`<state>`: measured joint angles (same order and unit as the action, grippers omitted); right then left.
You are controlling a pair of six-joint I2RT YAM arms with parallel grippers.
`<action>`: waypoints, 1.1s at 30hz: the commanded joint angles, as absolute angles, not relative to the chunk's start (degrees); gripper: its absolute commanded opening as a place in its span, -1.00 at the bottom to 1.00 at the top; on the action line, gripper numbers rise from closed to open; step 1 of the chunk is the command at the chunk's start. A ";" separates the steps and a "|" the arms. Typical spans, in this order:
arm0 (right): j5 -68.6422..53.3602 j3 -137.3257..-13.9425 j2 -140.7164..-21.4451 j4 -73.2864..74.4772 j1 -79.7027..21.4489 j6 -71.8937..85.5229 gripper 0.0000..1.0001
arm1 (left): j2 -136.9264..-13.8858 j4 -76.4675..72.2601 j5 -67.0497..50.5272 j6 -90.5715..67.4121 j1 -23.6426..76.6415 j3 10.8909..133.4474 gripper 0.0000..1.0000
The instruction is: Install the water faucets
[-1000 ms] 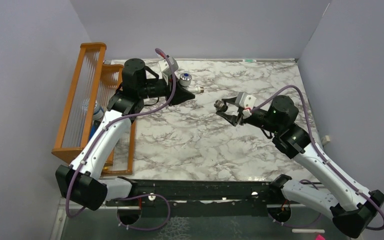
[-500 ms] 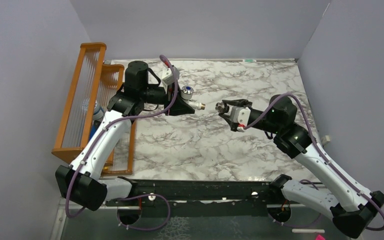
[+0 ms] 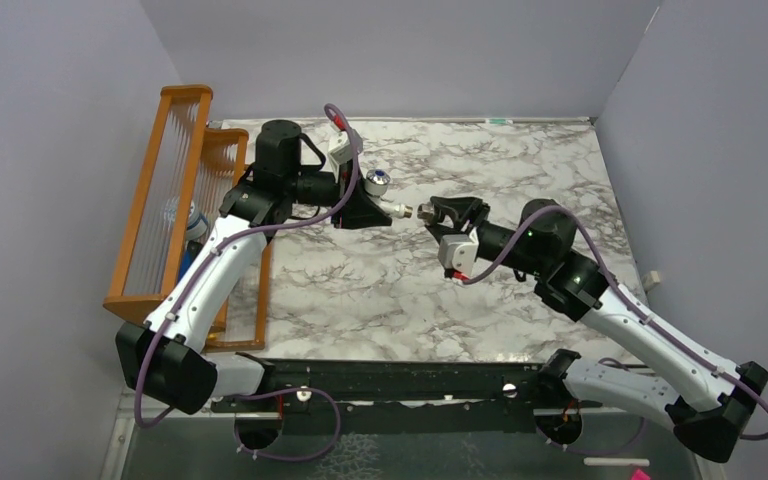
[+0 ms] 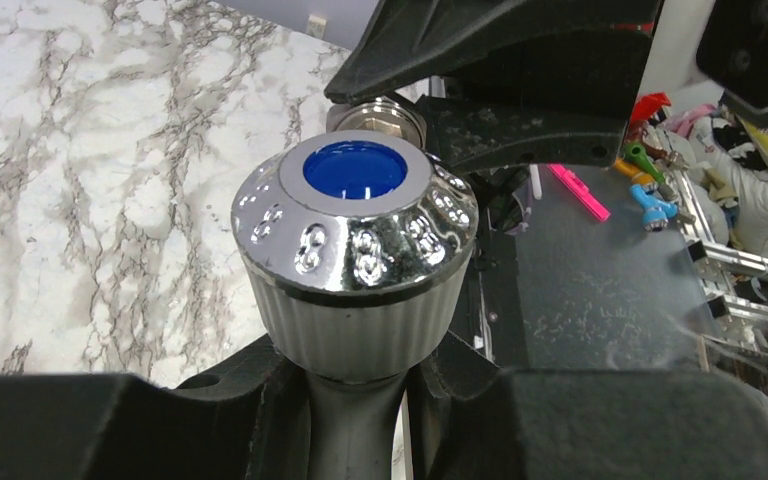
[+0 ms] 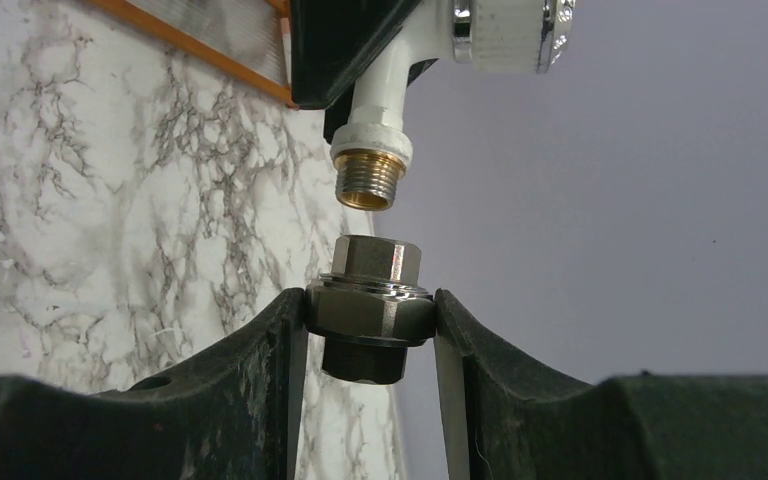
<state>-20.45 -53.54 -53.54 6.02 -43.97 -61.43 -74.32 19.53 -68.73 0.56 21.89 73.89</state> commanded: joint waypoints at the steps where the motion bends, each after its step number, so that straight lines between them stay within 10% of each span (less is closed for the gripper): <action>1: -16.28 -51.57 -51.85 -3.87 -45.75 -69.03 -0.99 | -74.05 14.73 -68.25 -5.31 22.37 75.14 -1.00; 33: -11.12 -52.63 -53.80 -7.19 -49.45 -78.25 -0.99 | -74.09 4.74 -70.81 -15.00 22.32 72.25 -1.00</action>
